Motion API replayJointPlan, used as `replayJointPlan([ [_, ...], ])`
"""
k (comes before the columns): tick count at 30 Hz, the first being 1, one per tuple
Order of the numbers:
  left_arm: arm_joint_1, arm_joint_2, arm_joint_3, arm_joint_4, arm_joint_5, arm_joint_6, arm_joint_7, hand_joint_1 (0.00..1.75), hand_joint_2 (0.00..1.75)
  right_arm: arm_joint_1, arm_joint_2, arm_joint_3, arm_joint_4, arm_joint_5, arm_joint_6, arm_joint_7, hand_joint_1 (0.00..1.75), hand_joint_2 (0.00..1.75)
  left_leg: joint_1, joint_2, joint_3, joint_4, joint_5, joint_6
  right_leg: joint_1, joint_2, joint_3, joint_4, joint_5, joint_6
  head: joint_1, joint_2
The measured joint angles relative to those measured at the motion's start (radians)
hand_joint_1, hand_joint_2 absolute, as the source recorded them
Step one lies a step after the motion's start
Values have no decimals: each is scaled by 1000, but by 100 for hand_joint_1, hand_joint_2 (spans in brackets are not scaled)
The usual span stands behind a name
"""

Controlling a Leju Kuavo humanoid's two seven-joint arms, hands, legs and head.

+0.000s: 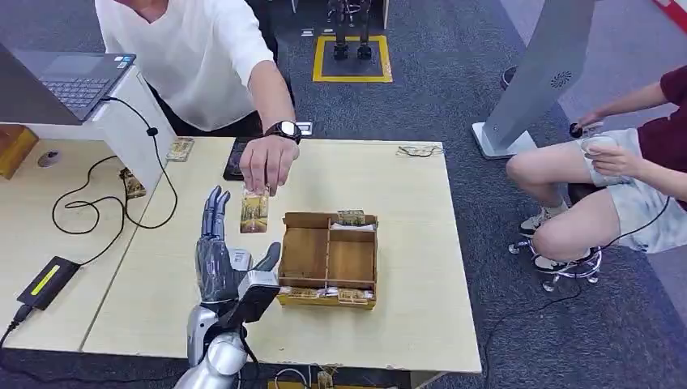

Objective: Pass the card to the sensor for recognition and then transmit it.

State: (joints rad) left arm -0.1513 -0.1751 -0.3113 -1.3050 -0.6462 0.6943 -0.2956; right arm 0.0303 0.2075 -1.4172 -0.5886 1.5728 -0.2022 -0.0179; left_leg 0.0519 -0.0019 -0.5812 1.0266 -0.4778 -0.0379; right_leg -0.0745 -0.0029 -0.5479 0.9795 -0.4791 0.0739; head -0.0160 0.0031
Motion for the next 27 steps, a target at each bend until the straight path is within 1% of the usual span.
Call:
replayJointPlan([
  [4,-8,0,0,11,0,0,0,0,175,0,-3,2,5,0,0,0,0,175,0,0,0,0,0,0,0,0,0,0,0,0,0,0],
  [5,-9,0,0,14,-23,0,0,0,175,0,-5,3,6,0,-2,0,0,175,0,0,0,0,0,0,0,0,0,0,0,0,0,0],
  [7,-8,-13,22,14,-174,0,-11,0,175,1,-12,10,16,0,-14,-1,0,175,0,0,-1,0,0,0,0,0,0,0,0,0,0,0],
  [8,-10,-27,41,15,-254,1,-27,0,175,1,-18,16,26,0,-21,-2,0,175,0,0,-1,0,0,0,0,0,0,0,0,0,0,0],
  [10,-21,-56,99,19,-375,1,-68,0,175,-1,-37,30,54,0,-39,-2,0,175,0,0,-1,0,0,0,0,0,0,0,0,0,0,0],
  [12,-40,-90,163,27,-440,2,-109,0,175,-2,-56,47,92,0,-59,0,0,175,0,0,-1,0,0,0,0,0,0,0,0,0,0,0],
  [14,-58,-113,221,32,-483,2,-130,0,175,-7,-80,59,130,0,-81,2,0,175,0,0,0,0,0,0,0,0,0,0,0,0,0,0],
  [15,-65,-117,250,33,-495,2,-138,44,175,-10,-93,66,151,0,-92,4,0,175,0,1,1,0,0,0,0,1,0,0,1,0,0,0],
  [16,-68,-120,273,33,-501,2,-143,175,175,-11,-101,72,168,0,-97,5,0,175,0,1,1,0,0,0,0,1,0,0,1,0,0,0],
  [18,-66,-122,307,30,-492,2,-159,175,175,-12,-116,79,193,0,-108,7,0,175,0,1,1,0,0,0,0,1,0,0,1,0,0,0],
  [22,-62,-123,353,-10,-429,2,-212,175,175,-13,-138,91,233,0,-117,8,0,175,0,1,1,0,0,0,0,1,0,0,0,0,0,0],
  [27,-57,-123,380,-35,-407,2,-223,175,175,-13,-144,94,255,0,-120,6,0,175,0,1,0,0,0,0,0,1,0,0,0,0,0,0],
])
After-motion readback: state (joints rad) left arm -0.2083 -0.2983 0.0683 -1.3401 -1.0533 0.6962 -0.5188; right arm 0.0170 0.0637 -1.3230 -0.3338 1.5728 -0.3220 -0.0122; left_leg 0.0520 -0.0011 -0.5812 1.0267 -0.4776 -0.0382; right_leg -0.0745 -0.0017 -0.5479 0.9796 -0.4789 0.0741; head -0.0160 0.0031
